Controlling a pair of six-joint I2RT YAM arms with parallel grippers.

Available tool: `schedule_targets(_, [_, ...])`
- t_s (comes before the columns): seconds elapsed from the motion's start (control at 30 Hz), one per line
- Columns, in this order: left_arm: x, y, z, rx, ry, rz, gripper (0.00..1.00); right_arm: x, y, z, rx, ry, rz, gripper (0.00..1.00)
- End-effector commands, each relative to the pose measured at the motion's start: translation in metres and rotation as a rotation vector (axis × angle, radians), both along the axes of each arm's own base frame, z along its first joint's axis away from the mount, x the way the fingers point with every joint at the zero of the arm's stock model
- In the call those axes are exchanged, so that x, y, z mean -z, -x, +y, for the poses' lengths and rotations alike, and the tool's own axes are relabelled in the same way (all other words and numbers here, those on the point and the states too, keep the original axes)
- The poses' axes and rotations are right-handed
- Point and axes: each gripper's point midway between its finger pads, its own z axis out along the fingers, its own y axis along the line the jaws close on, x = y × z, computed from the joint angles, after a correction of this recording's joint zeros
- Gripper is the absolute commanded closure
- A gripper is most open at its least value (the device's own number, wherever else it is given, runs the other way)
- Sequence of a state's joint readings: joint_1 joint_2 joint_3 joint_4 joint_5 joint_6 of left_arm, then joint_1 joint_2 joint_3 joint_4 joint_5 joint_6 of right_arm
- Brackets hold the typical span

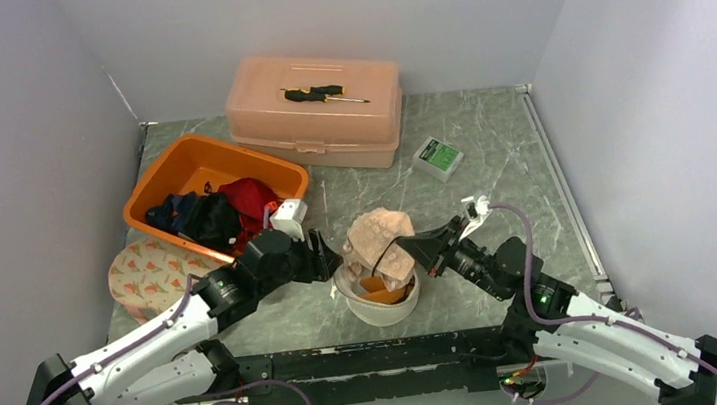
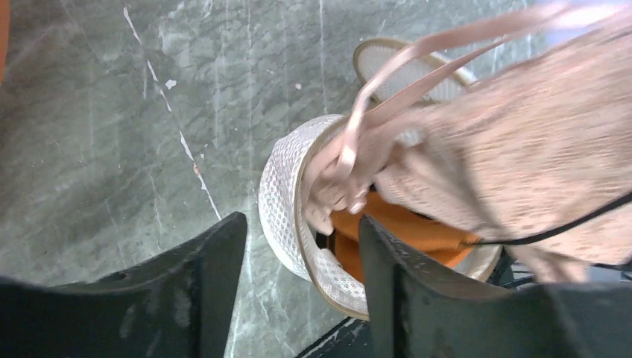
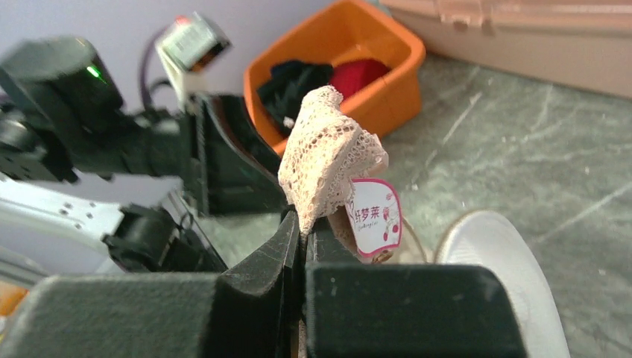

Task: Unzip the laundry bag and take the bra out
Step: Pick up the bra from the laundry bag.

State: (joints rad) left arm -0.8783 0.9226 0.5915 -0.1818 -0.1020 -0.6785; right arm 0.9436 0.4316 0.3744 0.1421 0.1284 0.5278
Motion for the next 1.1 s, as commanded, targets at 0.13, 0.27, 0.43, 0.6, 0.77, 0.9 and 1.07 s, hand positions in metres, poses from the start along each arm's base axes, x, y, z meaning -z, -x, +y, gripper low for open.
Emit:
schedule_targets(0.13, [-0.052, 0.000, -0.002, 0.038, 0.062, -0.104, 0.26, 0.017, 0.010, 0.004, -0.067, 0.059, -0.030, 1.00])
schedule_targets(0.27, [-0.095, 0.000, -0.010, 0.141, 0.070, -0.238, 0.10, 0.022, 0.014, 0.005, -0.089, 0.085, -0.042, 1.00])
schedule_targets(0.43, [-0.134, 0.027, -0.045, 0.524, 0.071, -0.354, 0.06, 0.031, 0.018, 0.004, -0.115, 0.123, -0.059, 1.00])
schedule_targets(0.6, [-0.128, 0.028, -0.058, 0.708, 0.092, -0.271, 0.06, 0.035, 0.025, 0.008, -0.160, 0.129, -0.076, 1.00])
schedule_targets(0.77, [-0.125, 0.017, -0.050, 0.793, 0.223, -0.178, 0.06, 0.033, 0.030, 0.010, -0.190, 0.129, -0.097, 1.00])
schedule_targets(0.9, [-0.113, 0.025, -0.053, 0.875, 0.265, -0.106, 0.06, 0.032, 0.032, 0.008, -0.195, 0.130, -0.110, 1.00])
schedule_targets(1.07, [-0.102, 0.033, -0.060, 0.957, 0.328, -0.030, 0.06, 0.035, 0.033, 0.007, -0.197, 0.127, -0.116, 1.00])
